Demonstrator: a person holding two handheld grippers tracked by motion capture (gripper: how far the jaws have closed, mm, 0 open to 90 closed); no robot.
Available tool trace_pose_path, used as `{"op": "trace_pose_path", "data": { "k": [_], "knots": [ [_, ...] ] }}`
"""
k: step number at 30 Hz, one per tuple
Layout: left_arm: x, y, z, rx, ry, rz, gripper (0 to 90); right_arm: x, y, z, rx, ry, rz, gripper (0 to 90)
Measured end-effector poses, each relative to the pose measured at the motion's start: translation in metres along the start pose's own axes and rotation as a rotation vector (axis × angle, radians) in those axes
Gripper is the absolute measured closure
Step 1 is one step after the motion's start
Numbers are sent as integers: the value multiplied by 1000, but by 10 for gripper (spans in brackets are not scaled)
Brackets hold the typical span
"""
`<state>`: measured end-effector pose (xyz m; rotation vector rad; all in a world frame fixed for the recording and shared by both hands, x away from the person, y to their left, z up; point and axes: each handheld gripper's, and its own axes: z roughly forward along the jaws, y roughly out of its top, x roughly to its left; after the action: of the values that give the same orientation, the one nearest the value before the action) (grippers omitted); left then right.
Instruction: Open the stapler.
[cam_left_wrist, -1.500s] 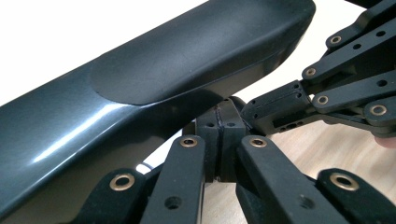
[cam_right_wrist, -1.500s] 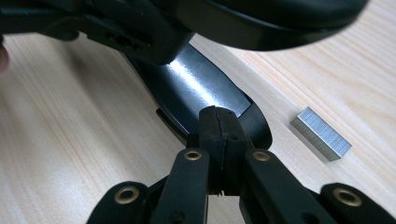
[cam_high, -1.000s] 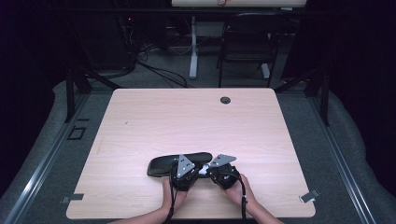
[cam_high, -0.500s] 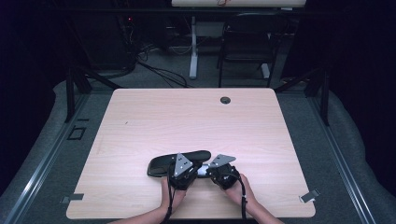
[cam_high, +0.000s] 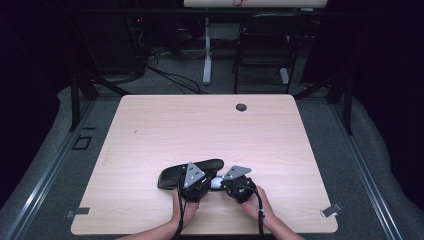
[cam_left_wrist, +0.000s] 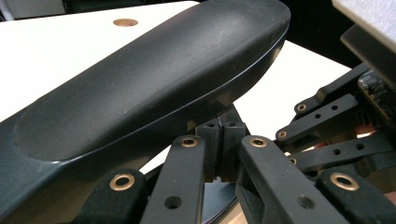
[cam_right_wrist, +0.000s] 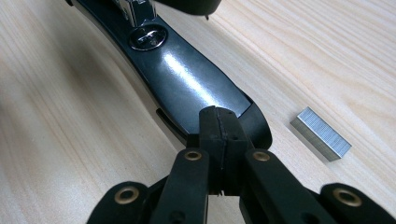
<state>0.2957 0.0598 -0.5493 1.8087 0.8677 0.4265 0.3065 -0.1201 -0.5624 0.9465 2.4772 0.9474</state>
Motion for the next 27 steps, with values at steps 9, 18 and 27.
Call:
{"op": "trace_pose_path", "data": {
  "k": [9, 18, 27],
  "knots": [
    [0, 3, -2, -15, -7, -15, 900, 0, 0, 0, 0, 0, -3, 900],
    [1, 10, -8, -46, -14, -30, 900, 1, 0, 0, 1, -3, -13, 900],
    [0, 18, -13, -85, -18, -27, 899, 1, 0, 0, -2, -3, -10, 900]
  ]
}}
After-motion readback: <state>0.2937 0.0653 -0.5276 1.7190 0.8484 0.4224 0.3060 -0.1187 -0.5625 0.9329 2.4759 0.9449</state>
